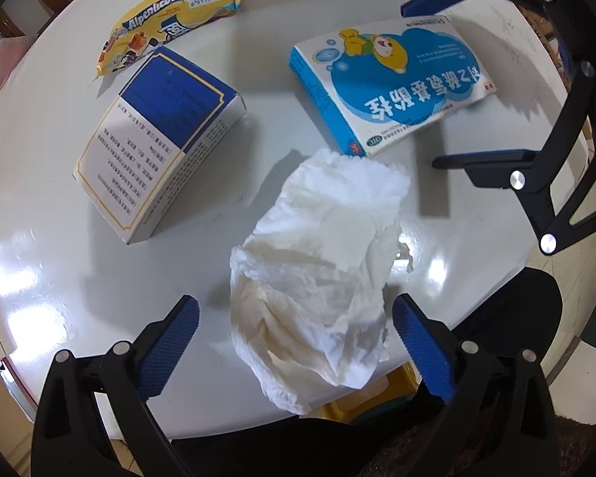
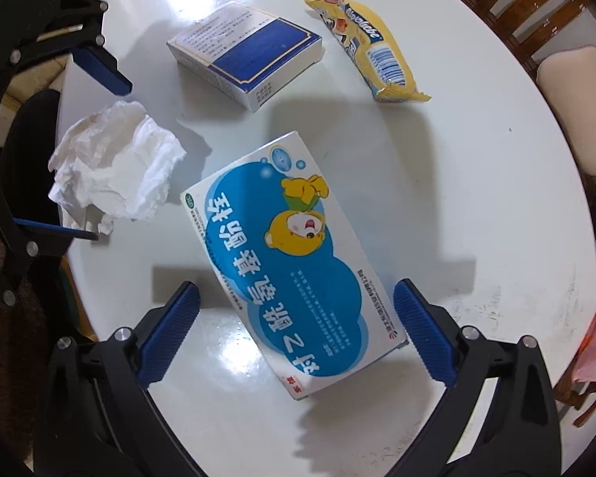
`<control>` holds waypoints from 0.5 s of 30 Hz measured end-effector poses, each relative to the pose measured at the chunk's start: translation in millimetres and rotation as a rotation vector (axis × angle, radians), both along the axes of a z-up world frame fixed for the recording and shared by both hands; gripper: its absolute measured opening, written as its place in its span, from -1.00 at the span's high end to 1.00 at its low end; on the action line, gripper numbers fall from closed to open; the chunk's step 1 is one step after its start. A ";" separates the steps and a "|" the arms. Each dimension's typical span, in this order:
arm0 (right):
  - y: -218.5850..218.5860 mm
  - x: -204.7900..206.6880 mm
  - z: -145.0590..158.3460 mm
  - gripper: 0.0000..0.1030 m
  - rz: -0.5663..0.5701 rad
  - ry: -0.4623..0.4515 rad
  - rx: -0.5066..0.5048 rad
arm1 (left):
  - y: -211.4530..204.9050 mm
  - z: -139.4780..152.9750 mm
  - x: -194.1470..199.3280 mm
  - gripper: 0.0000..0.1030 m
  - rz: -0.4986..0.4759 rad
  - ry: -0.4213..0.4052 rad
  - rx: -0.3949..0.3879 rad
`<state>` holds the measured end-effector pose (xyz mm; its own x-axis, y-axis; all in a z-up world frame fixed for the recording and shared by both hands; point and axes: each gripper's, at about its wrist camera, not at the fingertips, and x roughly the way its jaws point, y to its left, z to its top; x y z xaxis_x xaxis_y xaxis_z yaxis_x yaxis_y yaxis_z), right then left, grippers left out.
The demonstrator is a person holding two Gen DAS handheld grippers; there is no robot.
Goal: Collect trash
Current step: 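Grasp the white tissue with the left gripper while the right gripper grasps the blue medicine box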
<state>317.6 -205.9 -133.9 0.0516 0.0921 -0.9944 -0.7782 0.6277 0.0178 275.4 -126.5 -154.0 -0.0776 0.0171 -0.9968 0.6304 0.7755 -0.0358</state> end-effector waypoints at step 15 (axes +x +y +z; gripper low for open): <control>-10.4 -2.4 7.0 -0.41 -0.092 -0.027 0.032 | -15.3 3.4 -7.1 -0.55 -0.048 -0.051 -0.016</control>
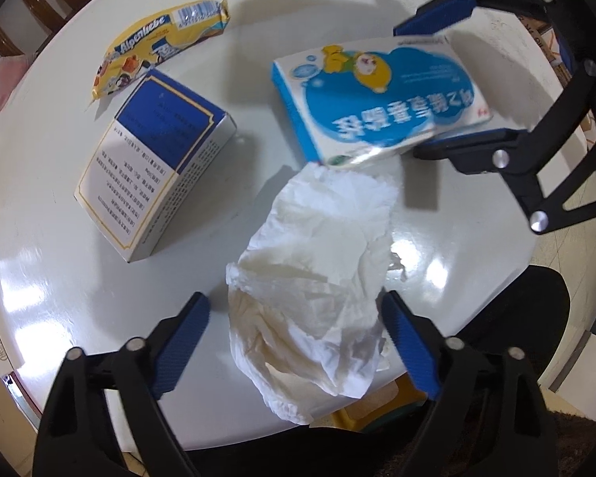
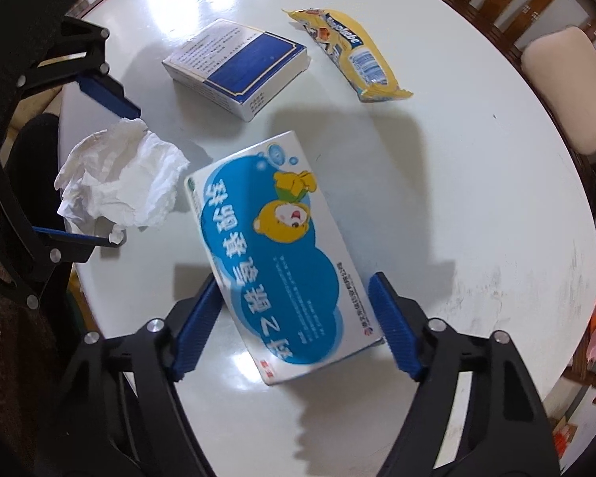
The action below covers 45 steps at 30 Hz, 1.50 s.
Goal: Collect trash
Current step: 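Grasp the white tissue with the left gripper while the right gripper grasps the blue medicine box, then lift the tissue and medicine box and carry them over the trash bag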
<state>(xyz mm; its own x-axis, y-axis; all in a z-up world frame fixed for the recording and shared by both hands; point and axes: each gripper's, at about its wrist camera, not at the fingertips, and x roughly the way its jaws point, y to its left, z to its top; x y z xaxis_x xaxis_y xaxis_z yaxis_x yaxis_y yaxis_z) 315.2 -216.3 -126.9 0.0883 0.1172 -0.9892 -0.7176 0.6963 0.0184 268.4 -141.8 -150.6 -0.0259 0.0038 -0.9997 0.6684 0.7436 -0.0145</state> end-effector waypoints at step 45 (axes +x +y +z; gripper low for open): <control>22.1 -81.1 99.5 -0.21 -0.535 -0.244 -0.056 | 66.2 91.4 -41.8 0.61 0.132 -0.127 -0.094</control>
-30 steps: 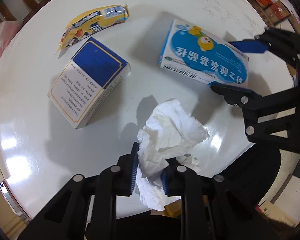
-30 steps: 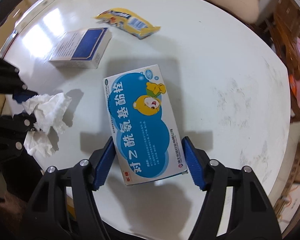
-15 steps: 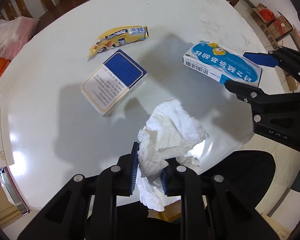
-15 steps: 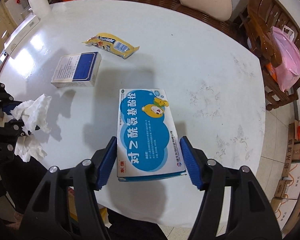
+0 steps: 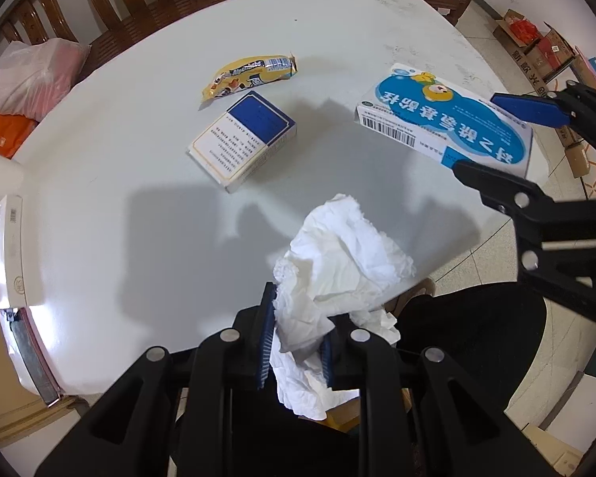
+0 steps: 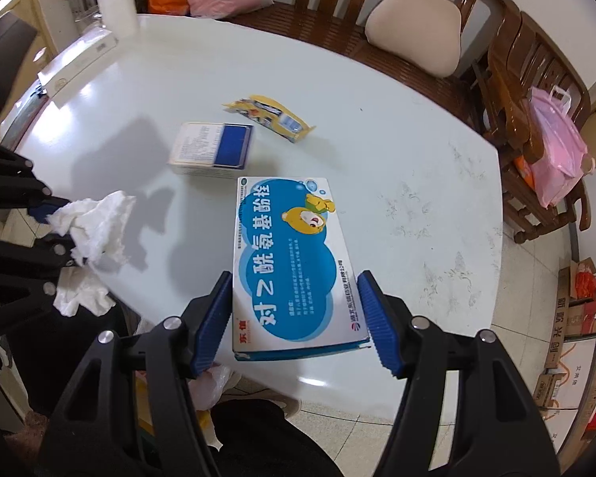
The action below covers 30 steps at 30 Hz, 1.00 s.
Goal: Collect trash
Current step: 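Lift the tissue and medicine box and carry them over the trash bag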
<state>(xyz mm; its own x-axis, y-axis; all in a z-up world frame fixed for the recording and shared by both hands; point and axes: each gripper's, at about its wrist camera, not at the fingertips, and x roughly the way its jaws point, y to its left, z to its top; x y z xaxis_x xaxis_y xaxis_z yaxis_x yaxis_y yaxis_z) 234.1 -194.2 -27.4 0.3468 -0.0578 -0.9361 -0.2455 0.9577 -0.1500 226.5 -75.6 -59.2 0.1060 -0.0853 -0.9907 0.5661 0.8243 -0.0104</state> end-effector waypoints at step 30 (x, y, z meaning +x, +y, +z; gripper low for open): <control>108.4 -181.3 -63.2 -0.21 0.170 0.016 -0.012 | 55.7 -74.6 -145.5 0.61 -0.030 0.004 -0.061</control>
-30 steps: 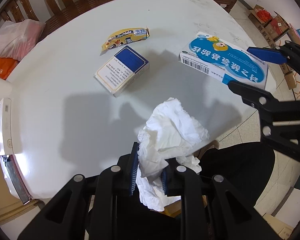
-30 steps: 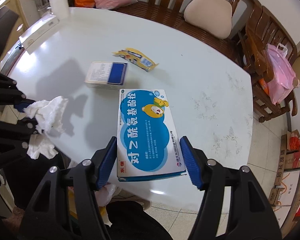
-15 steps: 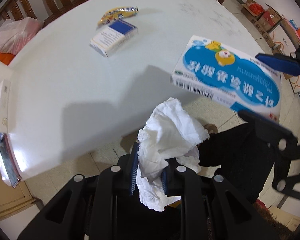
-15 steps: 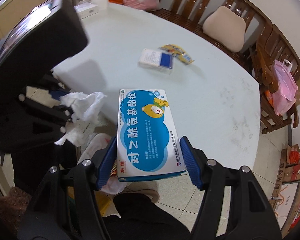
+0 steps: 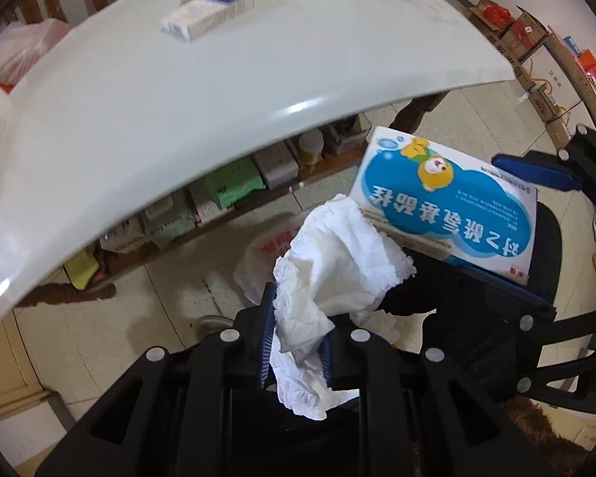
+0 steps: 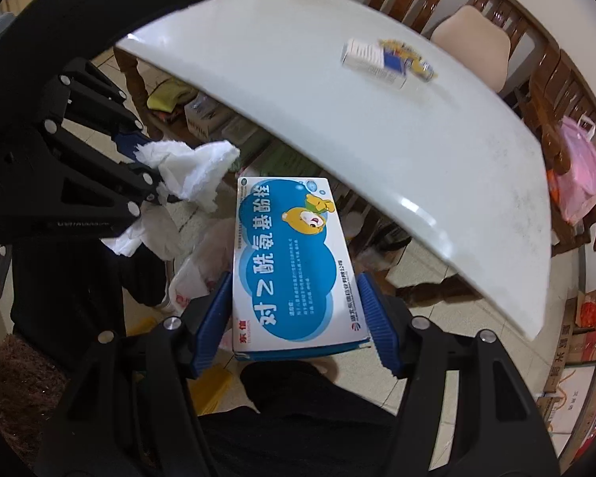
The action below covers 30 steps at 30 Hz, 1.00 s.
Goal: Collect trash
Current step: 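Lift the tissue and medicine box and carry them over the trash bag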
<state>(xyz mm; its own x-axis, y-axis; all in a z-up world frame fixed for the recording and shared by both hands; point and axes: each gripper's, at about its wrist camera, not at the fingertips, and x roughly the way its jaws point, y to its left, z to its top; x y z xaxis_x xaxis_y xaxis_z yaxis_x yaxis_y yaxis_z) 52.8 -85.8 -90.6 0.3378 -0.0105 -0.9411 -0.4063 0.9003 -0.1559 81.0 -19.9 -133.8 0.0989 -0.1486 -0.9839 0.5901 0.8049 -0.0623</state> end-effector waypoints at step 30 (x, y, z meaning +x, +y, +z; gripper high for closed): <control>-1.3 -1.3 -170.5 -0.21 -0.085 0.172 0.022 | -5.6 -179.5 -7.9 0.61 0.033 0.122 0.140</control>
<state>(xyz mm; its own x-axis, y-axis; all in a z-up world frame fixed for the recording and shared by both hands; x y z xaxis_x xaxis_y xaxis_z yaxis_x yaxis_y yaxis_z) 51.5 -87.1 -261.1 0.1709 -0.0110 -0.9852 -0.3472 0.9351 -0.0707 73.1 -25.5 -313.2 -0.0198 -0.0083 -0.9998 0.5585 0.8293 -0.0180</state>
